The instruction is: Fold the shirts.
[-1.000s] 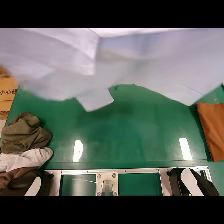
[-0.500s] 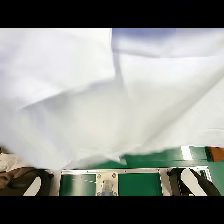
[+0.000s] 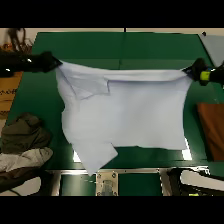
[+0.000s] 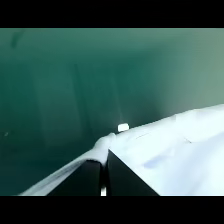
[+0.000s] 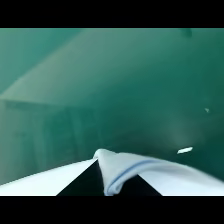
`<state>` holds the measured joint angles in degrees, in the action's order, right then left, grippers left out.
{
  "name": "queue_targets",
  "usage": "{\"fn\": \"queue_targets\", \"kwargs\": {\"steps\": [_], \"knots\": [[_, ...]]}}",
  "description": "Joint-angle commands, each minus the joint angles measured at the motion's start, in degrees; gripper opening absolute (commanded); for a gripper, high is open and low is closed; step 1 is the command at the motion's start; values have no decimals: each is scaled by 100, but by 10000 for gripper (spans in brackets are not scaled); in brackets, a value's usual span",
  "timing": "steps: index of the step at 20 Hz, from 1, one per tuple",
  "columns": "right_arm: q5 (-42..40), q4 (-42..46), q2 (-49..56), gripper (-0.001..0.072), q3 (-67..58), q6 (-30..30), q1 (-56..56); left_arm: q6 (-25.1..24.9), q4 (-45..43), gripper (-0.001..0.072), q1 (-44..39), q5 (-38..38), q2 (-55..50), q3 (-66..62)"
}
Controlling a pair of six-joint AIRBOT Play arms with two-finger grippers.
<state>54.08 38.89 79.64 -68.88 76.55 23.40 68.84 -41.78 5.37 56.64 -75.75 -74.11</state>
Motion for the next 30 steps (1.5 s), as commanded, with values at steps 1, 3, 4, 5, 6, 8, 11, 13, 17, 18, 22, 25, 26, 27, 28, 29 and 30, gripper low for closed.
{"fn": "queue_targets", "kwargs": {"steps": [1, 3, 4, 5, 6, 8, 11, 13, 17, 18, 22, 25, 26, 27, 28, 29, 30], "knots": [[-352, -566, 1445, 12, -175, -376, -149, -424, 566, 30, 4, -597, -1078, 236], [-308, -782, 2031, 12, -717, -374, -149, -625, 1095, 30, 4, -990, -1410, 236], [-247, -855, 2249, 13, -1019, -372, -149, -758, 1329, 30, 4, -1150, -1486, 234], [-179, -874, 2441, 13, -1360, -350, -149, -898, 1541, 30, 4, -1318, -1530, 232], [-136, -887, 2583, 13, -1665, -350, -149, -1054, 1738, 30, 4, -1497, -1547, 232], [-116, -890, 2769, 13, -2221, -306, -149, -1255, 2020, 29, 4, -1753, -1550, 229], [-199, -890, 2837, 13, -2643, -286, -151, -1410, 2166, 29, 4, -1832, -1550, 59], [-286, -887, 2837, 13, -2691, -203, -151, -1467, 2164, 30, 4, -1843, -1550, -164], [-52, -695, 2903, 13, -2686, -201, -144, -1488, 2085, 30, 4, -1880, -1572, -332], [46, -551, 2900, 12, -2686, -201, -122, -1488, 2072, 30, 4, -1735, -1613, -332], [1132, -92, 2900, 12, -2686, -199, 173, -804, 1010, 30, 4, -706, -1679, -332], [1954, 654, 2900, 11, -2632, -13, 393, -24, 2, 30, 4, 173, -1679, -184], [2105, 831, 2900, 11, -2553, -2, 417, 20, -20, 30, 4, 243, -1681, -44], [2221, 927, 2900, 11, -2459, 24, 420, 22, -15, 30, -2, 289, -1679, 94], [2356, 1014, 2900, 11, -2367, 98, 420, 22, -15, 30, -2, 348, -1681, 201], [2452, 1073, 2900, 11, -2304, 103, 420, 22, -20, 30, -2, 417, -1681, 291], [2507, 1126, 2900, 12, -2286, 107, 420, 24, -17, 29, -2, 450, -1681, 352]]}}
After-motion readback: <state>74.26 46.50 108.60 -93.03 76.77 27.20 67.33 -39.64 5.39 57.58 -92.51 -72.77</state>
